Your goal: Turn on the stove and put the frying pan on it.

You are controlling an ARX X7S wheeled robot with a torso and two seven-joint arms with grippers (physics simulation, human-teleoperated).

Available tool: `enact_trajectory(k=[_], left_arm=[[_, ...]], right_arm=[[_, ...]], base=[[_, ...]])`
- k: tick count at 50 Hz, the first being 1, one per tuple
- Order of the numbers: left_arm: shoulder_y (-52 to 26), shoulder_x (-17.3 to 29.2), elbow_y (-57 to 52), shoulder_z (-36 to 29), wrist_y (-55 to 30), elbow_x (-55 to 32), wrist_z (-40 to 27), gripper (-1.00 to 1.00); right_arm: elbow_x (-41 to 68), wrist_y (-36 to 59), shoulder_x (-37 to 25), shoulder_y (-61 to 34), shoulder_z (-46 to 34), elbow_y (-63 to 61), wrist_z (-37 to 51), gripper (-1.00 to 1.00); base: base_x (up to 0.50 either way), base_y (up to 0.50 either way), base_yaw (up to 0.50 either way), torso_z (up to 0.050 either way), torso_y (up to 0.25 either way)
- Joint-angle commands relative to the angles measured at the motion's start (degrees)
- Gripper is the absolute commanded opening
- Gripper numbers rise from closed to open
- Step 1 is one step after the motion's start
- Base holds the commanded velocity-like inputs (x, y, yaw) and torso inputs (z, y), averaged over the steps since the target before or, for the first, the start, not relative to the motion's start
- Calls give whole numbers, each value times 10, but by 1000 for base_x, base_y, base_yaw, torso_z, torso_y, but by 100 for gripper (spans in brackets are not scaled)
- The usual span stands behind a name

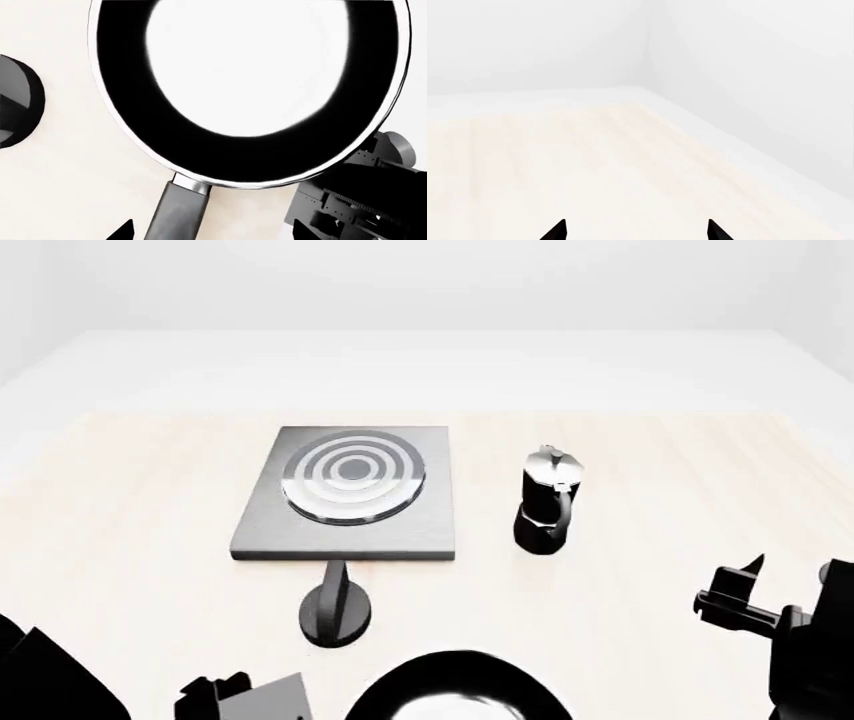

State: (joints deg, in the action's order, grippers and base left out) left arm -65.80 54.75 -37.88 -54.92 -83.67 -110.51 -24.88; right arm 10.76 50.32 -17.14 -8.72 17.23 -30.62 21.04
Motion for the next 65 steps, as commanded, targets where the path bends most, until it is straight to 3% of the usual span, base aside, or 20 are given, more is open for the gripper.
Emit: enact_trajectory(k=[1, 38, 65], left_arm=[[4, 8, 11, -13, 1, 9, 4, 100], [-1, 38, 56, -67, -3, 24, -22, 100], [28, 27, 99, -90, -1, 139, 59, 100]], right_arm=[[2, 2, 0, -1, -1, 1, 2, 100], [5, -9, -1, 6, -2, 9, 8, 100], [5, -17, -3, 4, -12, 21, 11, 100]], base=[[0, 0, 0, 0, 0], [0, 0, 0, 0, 0], [0, 0, 0, 0, 0]])
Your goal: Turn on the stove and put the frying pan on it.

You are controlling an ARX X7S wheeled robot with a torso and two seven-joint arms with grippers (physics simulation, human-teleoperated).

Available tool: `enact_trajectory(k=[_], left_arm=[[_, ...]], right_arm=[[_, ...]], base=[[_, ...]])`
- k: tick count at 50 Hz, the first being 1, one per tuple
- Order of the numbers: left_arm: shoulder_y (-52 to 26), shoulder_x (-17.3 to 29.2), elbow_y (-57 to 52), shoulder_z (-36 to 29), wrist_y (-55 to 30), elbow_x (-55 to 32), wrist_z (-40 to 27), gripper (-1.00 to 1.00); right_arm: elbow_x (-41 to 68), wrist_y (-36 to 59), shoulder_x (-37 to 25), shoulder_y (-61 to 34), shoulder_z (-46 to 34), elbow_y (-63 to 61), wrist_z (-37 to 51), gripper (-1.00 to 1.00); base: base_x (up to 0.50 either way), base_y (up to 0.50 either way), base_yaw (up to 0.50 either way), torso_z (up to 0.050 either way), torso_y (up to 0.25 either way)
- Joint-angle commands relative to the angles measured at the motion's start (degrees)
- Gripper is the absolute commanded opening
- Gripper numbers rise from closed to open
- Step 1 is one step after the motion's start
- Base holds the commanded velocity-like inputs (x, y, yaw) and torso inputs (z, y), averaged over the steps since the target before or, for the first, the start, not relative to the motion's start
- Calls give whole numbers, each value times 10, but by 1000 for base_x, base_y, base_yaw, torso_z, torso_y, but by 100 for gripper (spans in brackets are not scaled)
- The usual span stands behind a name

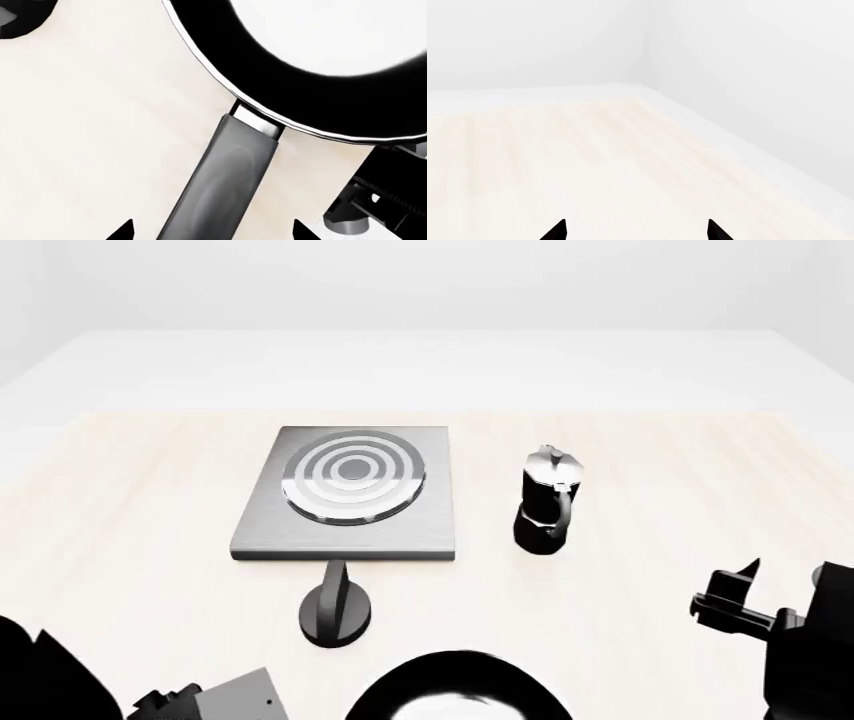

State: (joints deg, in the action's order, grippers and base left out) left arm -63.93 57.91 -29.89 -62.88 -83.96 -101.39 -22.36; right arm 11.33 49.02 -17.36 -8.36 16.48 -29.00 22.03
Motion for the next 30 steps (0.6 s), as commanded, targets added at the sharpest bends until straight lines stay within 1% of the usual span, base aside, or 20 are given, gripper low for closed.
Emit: enact_trajectory(k=[1, 13, 23, 24, 30], left_arm=[[9, -5, 19, -11, 2, 49, 35, 100], [29, -31, 63, -47, 10, 150, 118, 100], [39, -46, 89, -78, 30, 215, 176, 100], [37, -47, 85, -83, 32, 228, 182, -100], [26, -41, 68, -82, 33, 230, 178, -100]], right_arm=[[0, -4, -1, 0, -4, 5, 2, 100], [-3, -23, 3, 9, -5, 18, 4, 100], [-2, -26, 3, 11, -4, 15, 6, 100], [-2, -26, 2, 12, -4, 15, 7, 100], [-1, -27, 2, 12, -4, 11, 8, 100]], base=[[0, 0, 0, 0, 0], [0, 0, 0, 0, 0], [0, 0, 0, 0, 0], [0, 0, 0, 0, 0], [0, 0, 0, 0, 0]])
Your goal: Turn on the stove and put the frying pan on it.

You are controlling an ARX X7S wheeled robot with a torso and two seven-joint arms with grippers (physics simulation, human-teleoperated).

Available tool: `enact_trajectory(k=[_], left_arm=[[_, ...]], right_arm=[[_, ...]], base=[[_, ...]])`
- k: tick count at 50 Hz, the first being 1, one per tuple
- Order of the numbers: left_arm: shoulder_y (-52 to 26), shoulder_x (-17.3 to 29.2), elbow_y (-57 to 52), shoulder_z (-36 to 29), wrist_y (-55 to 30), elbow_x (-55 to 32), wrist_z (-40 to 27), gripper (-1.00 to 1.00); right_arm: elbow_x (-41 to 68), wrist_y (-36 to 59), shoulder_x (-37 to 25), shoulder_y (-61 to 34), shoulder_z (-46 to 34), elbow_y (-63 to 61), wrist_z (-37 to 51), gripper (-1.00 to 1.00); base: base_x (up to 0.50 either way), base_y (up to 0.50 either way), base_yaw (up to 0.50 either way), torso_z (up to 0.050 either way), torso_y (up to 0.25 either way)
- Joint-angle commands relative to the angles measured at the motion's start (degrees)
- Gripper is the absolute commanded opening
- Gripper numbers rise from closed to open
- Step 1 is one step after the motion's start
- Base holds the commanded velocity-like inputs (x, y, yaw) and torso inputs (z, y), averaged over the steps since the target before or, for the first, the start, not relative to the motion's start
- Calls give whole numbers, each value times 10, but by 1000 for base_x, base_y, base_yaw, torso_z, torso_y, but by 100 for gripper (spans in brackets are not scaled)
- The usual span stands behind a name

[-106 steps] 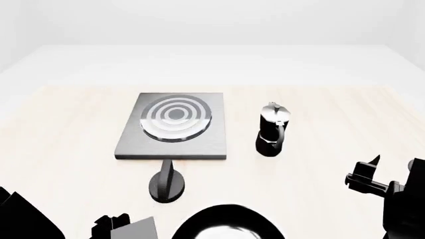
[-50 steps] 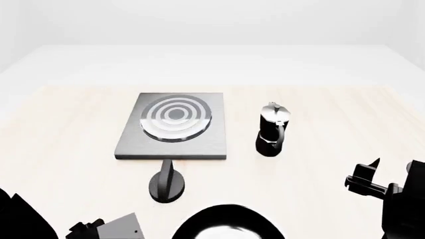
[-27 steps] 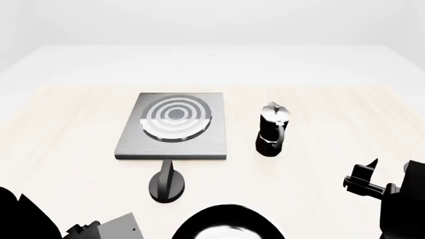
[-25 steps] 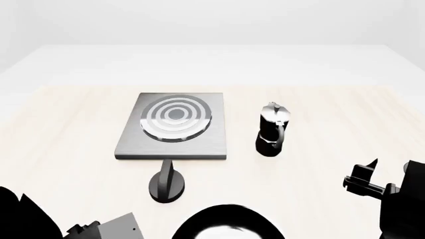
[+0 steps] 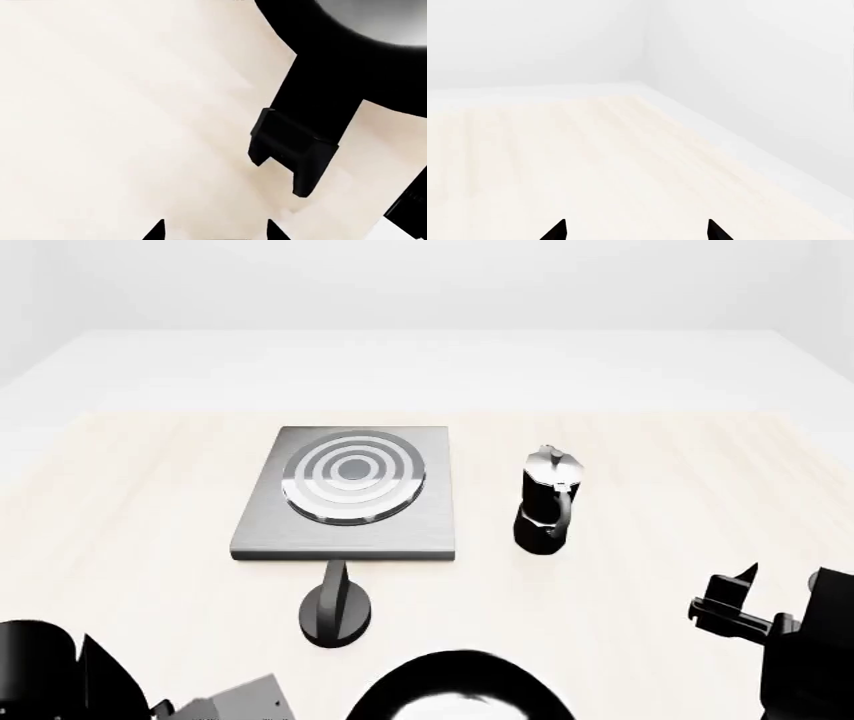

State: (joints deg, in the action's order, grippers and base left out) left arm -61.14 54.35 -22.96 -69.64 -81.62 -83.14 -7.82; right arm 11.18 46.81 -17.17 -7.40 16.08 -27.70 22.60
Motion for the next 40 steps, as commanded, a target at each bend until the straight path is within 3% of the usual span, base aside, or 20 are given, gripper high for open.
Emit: enact_trajectory(k=[1, 12, 20, 25, 29, 35, 39, 40], left_arm=[[-3, -2, -9, -12, 13, 47, 32, -100], [-45, 37, -111, 25, 41, 31, 25, -100], [-103, 107, -191, 93, 85, -8, 30, -100], [-137, 138, -185, 127, 96, -40, 14, -100], [-146, 166, -159, 163, 151, -61, 7, -100], [-149, 171, -114, 189, 201, -83, -27, -100], [-169, 136, -39, 191, 203, -145, -138, -100], [-175, 129, -37, 189, 193, -147, -138, -100]], right_arm=[[0, -6, 0, 2, -1, 1, 2, 100], [4, 0, -2, 2, 3, -9, 4, 100], [4, 2, -4, -2, 1, -6, 7, 100], [4, 3, -5, -4, 0, -7, 8, 100], [4, -2, -4, -2, -1, -2, 8, 100], [6, 1, -5, -1, 1, -6, 9, 100], [7, 1, -5, 0, 1, -7, 9, 100], [6, 0, -5, 0, 0, -5, 9, 100]], base=[[0, 0, 0, 0, 0], [0, 0, 0, 0, 0], [0, 0, 0, 0, 0], [0, 0, 0, 0, 0], [0, 0, 0, 0, 0], [0, 0, 0, 0, 2], [0, 0, 0, 0, 0], [0, 0, 0, 0, 0]])
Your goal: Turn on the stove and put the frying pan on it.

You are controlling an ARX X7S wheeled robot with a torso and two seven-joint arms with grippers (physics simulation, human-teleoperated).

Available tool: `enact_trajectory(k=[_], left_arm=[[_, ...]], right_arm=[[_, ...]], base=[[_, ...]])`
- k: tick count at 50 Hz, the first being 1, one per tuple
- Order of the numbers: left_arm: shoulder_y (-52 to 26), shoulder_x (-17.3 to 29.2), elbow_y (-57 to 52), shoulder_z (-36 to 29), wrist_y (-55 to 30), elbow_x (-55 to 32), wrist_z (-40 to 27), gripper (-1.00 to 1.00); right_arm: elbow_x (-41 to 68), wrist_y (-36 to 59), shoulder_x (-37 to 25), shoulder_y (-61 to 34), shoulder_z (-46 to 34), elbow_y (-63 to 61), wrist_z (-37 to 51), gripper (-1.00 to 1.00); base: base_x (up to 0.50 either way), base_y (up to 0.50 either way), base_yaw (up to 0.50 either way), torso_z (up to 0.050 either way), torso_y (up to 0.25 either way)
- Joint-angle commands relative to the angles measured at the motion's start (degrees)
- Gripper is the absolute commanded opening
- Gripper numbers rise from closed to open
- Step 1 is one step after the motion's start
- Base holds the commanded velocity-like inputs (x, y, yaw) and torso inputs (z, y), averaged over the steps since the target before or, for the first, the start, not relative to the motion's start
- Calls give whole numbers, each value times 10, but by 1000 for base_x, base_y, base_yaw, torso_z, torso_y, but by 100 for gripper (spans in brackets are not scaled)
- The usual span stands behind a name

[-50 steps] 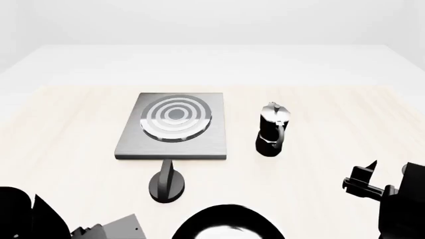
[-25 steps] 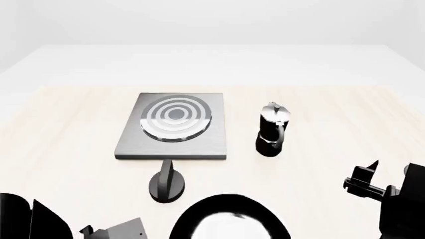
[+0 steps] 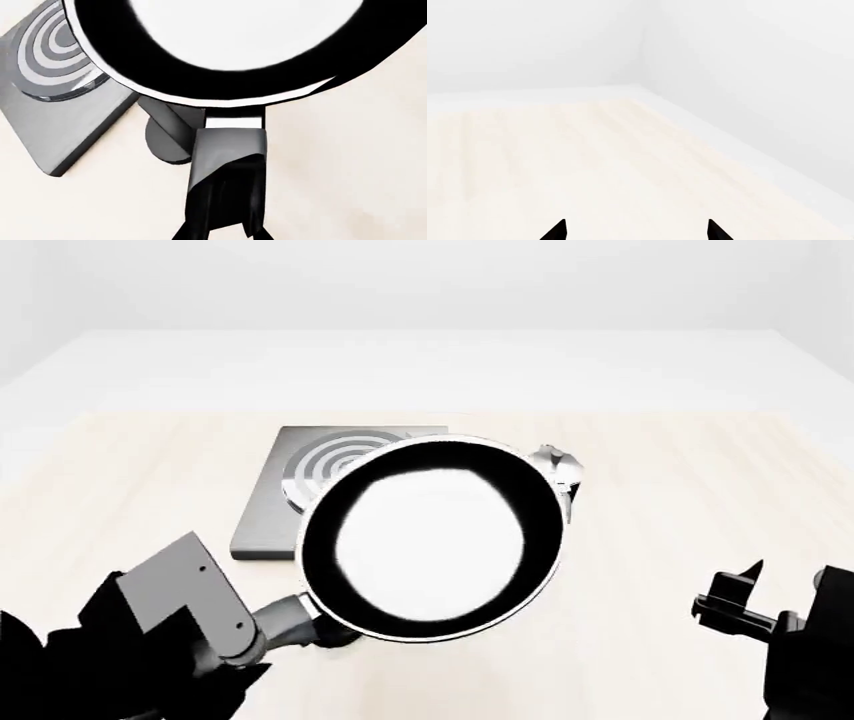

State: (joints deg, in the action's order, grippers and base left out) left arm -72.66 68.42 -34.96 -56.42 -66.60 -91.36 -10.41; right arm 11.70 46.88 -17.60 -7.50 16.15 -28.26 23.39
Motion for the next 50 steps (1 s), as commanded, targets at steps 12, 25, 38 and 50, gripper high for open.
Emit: enact_trajectory(k=[12, 25, 38, 50], left_arm=[[-145, -170, 341, 13, 39, -133, -331, -100], [-243, -375, 659, -87, 45, 60, -204, -100], [-265, -591, 1040, -215, 163, 241, 51, -100], [-212, -628, 1099, -138, 170, 318, 65, -100]], right_arm=[[3, -5, 0, -1, -5, 5, 1, 100], [6, -7, -1, -10, -11, 11, 1, 100], [10, -13, -1, -17, -13, 22, -1, 100], [15, -16, -1, -9, -8, 18, -2, 100]], base=[[0, 0, 0, 0, 2], [0, 0, 0, 0, 2], [0, 0, 0, 0, 2], [0, 0, 0, 0, 2]])
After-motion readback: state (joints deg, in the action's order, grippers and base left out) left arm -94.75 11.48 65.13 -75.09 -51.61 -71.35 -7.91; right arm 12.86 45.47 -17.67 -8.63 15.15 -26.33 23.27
